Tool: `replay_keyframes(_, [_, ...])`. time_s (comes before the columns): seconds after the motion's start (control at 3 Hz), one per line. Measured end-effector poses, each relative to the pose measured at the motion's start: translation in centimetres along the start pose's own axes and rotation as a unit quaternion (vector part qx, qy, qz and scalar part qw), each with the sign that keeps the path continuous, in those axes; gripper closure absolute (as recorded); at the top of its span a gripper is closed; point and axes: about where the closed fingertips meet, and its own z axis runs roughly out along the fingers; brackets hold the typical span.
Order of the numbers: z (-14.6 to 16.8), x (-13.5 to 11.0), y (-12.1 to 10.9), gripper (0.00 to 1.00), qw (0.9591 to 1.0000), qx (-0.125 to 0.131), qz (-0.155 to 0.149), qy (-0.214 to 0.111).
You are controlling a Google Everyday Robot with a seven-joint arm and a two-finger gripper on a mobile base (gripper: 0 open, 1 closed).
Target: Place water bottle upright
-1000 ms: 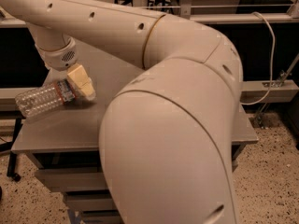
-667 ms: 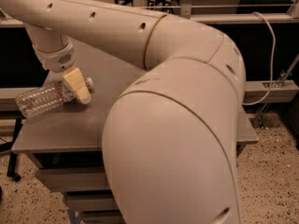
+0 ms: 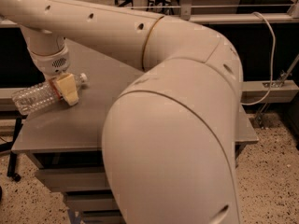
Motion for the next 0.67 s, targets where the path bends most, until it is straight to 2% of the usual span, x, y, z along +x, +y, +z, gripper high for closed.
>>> replay_keyframes(0.33, [-0.17,-0.01,-0.09,0.58,1.0,0.002,0.002,0.0])
replay_keyframes(0.67, [-0.4,0.16,-0.17,0.88,1.0,0.004,0.0,0.001])
